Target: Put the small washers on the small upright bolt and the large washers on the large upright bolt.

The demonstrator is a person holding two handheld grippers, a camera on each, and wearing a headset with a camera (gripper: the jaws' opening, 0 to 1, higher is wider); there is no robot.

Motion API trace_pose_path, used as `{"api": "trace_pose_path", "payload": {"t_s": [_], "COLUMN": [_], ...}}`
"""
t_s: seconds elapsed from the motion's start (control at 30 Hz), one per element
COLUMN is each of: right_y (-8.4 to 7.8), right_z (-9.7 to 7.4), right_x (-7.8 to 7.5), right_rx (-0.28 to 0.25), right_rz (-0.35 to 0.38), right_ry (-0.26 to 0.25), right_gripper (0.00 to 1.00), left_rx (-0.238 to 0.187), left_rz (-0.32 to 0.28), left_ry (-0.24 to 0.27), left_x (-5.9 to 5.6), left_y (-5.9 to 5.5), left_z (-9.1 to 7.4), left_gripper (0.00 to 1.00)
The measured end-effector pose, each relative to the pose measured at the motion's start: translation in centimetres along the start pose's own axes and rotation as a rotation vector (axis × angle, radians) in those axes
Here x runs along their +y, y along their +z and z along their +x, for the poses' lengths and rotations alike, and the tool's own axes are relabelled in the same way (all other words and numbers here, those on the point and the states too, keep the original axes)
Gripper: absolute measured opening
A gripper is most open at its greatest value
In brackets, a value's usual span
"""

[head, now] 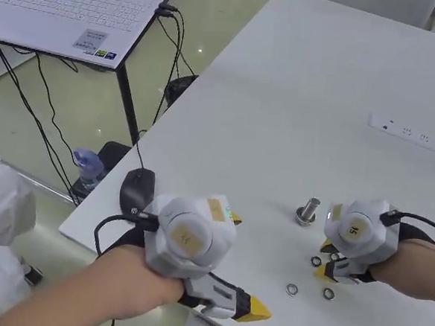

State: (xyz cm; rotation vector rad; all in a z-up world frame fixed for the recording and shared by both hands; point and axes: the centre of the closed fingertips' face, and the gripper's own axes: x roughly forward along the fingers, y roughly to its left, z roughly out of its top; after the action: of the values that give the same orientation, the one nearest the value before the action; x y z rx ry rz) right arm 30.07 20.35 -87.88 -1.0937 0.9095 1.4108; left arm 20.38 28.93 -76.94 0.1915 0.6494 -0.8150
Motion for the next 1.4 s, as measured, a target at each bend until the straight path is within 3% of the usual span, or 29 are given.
{"api": "trace_pose_path", "payload": {"t_s": [0.13, 0.17, 0.37, 0.57, 0.87, 0.93, 1.23, 1.4], "right_y": [0.1, 0.0, 0.1, 0.1, 0.2, 0.3, 0.2, 0.3], "right_z": [0.0, 0.1, 0.2, 0.2, 0.2, 0.1, 0.3, 0.3], "right_x": [0.0, 0.5, 0.4, -0.1, -0.1, 0.2, -0.3, -0.4], "right_rx": [-0.008, 0.004, 0.036, 0.056, 0.072, 0.065, 0.076, 0.081], "right_rz": [0.006, 0.032, -0.002, 0.029, 0.060, 0.145, 0.114, 0.171], "right_ry": [0.004, 0.035, 0.028, 0.024, 0.018, 0.033, 0.002, -0.003], "right_gripper": [0.25, 0.23, 0.19, 0.15, 0.15, 0.17, 0.15, 0.16], "left_rx": [0.006, 0.013, 0.013, 0.009, 0.013, 0.016, 0.029, 0.030], "left_rz": [0.001, 0.004, 0.004, 0.002, -0.005, -0.006, -0.010, -0.010], "left_ry": [-0.007, -0.007, -0.010, -0.012, -0.014, -0.014, -0.027, -0.032], "left_x": [-0.2, -0.2, -0.2, -0.3, -0.4, -0.4, -0.7, -0.7], "left_y": [-0.2, -0.3, -0.4, -0.2, -0.5, -0.7, -1.1, -1.0], "left_z": [0.1, 0.1, 0.1, 0.2, 0.0, 0.0, 0.0, 0.1], "left_gripper": [0.80, 0.80, 0.78, 0.78, 0.76, 0.76, 0.74, 0.73]}}
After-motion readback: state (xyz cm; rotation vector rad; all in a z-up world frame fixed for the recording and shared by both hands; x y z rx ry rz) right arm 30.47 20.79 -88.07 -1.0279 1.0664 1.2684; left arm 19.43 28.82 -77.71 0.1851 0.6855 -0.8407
